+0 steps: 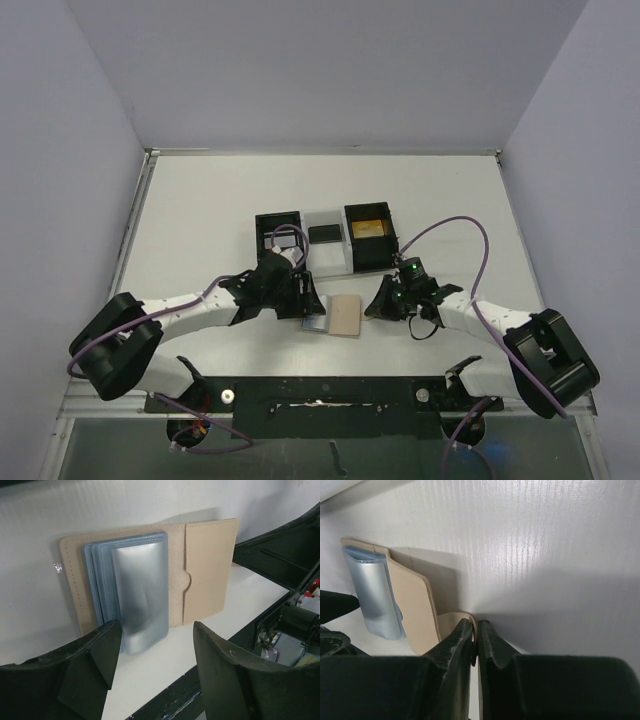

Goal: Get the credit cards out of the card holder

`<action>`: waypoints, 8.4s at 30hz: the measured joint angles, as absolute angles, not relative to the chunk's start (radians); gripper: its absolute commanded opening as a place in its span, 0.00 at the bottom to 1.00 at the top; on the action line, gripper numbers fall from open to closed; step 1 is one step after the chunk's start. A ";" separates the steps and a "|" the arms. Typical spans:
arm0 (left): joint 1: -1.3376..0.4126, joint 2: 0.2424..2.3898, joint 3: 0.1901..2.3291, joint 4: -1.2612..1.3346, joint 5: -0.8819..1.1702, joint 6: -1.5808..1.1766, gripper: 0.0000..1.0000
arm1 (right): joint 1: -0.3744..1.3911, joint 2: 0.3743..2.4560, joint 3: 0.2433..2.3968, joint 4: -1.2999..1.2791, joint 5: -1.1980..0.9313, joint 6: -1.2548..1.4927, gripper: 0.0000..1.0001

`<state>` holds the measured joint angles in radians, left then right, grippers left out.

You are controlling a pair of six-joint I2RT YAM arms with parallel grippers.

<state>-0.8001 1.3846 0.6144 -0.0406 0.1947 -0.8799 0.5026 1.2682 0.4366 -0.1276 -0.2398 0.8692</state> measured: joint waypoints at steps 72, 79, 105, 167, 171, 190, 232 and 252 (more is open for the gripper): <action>-0.920 1.248 0.540 0.086 0.200 -0.923 0.59 | 0.712 1.493 0.771 -0.300 -0.158 0.895 0.33; -0.651 1.007 0.554 -0.114 0.130 -0.854 0.63 | 0.768 1.520 0.822 -0.350 -0.067 0.908 0.54; -0.459 0.895 0.455 -0.281 0.251 -0.823 0.64 | 0.989 1.744 1.062 -0.477 0.218 0.970 0.66; -0.724 1.376 0.503 0.041 0.374 -0.838 0.43 | 0.805 1.529 0.674 0.030 -0.225 1.008 0.49; -0.726 1.384 0.524 0.022 0.370 -0.823 0.43 | 0.805 1.527 0.689 0.000 -0.217 1.007 0.52; -0.731 1.385 0.548 -0.052 0.274 -0.800 0.46 | 0.785 1.456 0.680 -0.090 -0.172 1.008 0.48; -0.810 1.560 0.657 0.148 0.521 -0.859 0.33 | 0.745 1.326 0.655 -0.199 -0.100 1.019 0.20; -0.810 1.573 0.670 0.078 0.407 -0.838 0.37 | 0.745 1.203 0.651 -0.236 -0.058 1.000 0.32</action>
